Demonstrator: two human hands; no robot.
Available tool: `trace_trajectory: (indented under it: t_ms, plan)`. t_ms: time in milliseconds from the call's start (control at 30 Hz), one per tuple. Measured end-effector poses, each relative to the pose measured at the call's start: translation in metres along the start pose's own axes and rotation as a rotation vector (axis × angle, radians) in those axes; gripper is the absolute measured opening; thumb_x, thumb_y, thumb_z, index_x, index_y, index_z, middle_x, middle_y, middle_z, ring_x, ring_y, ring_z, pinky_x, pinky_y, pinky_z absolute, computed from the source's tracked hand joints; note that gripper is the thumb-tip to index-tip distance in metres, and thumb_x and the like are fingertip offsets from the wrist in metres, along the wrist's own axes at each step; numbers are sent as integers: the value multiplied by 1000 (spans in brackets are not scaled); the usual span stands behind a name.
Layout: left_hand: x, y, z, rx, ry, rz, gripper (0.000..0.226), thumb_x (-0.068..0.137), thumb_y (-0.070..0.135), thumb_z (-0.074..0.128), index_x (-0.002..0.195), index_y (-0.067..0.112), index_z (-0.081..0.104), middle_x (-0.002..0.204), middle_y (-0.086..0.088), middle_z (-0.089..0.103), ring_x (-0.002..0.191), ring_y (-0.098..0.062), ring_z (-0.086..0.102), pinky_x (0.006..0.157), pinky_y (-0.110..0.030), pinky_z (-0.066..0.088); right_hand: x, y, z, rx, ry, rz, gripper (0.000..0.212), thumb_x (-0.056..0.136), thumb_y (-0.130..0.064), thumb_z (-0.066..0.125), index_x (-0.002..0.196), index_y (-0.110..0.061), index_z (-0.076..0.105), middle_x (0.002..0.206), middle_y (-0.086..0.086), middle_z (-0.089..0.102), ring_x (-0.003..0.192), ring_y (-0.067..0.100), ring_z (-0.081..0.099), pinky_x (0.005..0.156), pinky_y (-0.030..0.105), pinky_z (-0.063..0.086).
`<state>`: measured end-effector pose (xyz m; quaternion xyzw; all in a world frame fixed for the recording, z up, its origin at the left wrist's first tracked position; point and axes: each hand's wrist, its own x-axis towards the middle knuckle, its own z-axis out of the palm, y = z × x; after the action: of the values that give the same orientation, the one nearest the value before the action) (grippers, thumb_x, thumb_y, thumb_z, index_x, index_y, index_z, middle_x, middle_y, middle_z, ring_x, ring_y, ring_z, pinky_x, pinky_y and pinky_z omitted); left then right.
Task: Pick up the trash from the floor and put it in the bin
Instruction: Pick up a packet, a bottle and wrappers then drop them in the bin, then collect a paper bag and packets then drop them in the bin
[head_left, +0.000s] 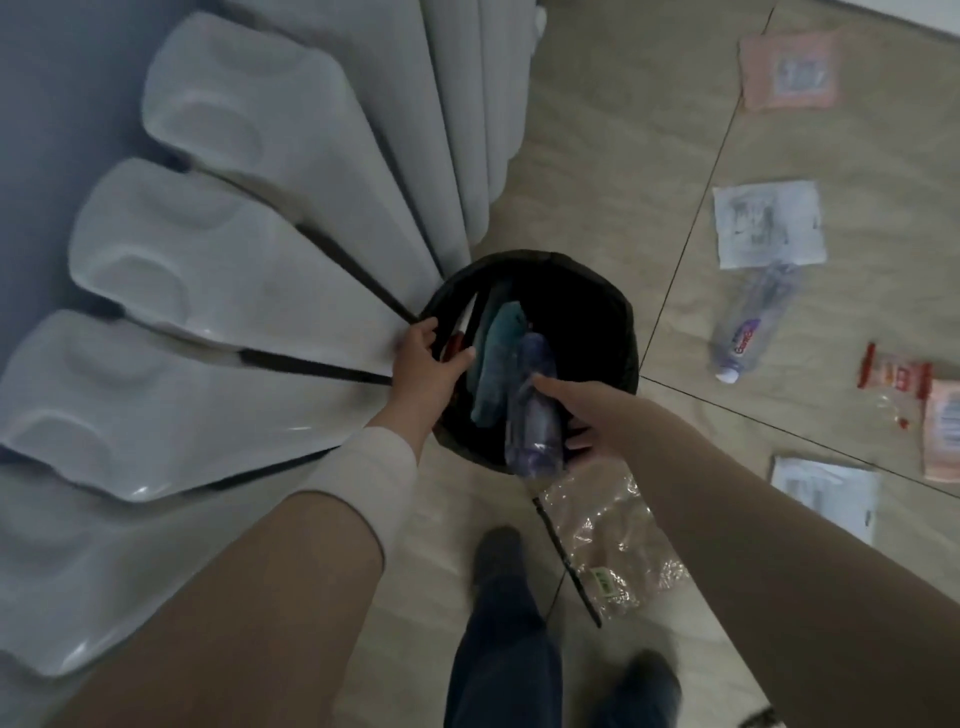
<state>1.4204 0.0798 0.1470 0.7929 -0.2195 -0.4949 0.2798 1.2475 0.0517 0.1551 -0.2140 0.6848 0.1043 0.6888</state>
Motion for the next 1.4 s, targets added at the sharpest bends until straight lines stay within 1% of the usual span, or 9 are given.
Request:
trace_trajectory:
  t_ms: [300,433,667,733,833,967,1067,1200,1400]
  plan:
    - [-46,33,8,1103,8,513,50,88,29,53,134,16,39,136,-10,47,125,-31,41,97,-41,34,-46,16,-19,-798,456,-478,59,88,-39,53,136,-9,37,134,16,45,124,34,45,98,41,41]
    - [-99,40,34,1347,51,621,41,91,23,44,131,14,39,134,-11,47,122,-31,41,97,-41,33,-79,56,-43,-1184,673,-671,42,89,-27,50,127,-12,44,127,11,49,118,31,47,93,43,40]
    - [-206,-6,103,1313,138,706,40,89,19,43,129,14,42,134,-9,45,125,-29,39,100,-41,29,-104,176,-110,-1265,810,-781,53,87,-18,50,137,-8,33,141,15,40,136,32,32,107,50,29]
    - [-238,-32,126,1317,121,701,39,86,18,42,124,11,47,130,-11,51,122,-30,45,98,-41,33,-104,227,-130,-1276,799,-721,57,91,-21,46,143,-8,25,149,16,31,142,32,23,111,52,22]
    - [-280,-71,160,1337,131,758,30,71,15,60,100,9,64,99,-10,67,92,-29,64,81,-36,49,-100,306,-155,-1256,797,-597,58,94,-22,42,146,-8,20,153,15,26,143,31,21,112,53,22]
    - [-304,-124,197,1352,-29,666,40,82,18,55,121,9,52,125,-12,56,118,-29,51,99,-40,37,-91,390,-175,-1228,783,-450,59,93,-20,46,146,-7,24,153,16,29,143,32,23,110,52,27]
    - [-308,-154,218,1336,-1,654,43,69,22,69,109,8,61,111,-11,64,106,-27,60,91,-36,45,-75,438,-183,-1145,748,-361,58,92,-17,45,145,-6,25,153,15,29,144,33,21,109,52,27]
    - [-275,-222,256,1255,-121,412,44,86,28,49,127,12,42,132,-8,46,127,-25,38,104,-39,27,-15,495,-186,-1101,711,-257,65,90,-26,53,145,-6,26,152,15,31,143,33,23,106,53,30]
    - [-195,-314,305,664,89,-102,90,74,26,73,144,13,17,146,-17,28,133,-34,29,105,-47,30,109,571,-184,-708,786,31,79,82,-43,64,140,-2,30,139,22,40,126,37,40,89,49,46]
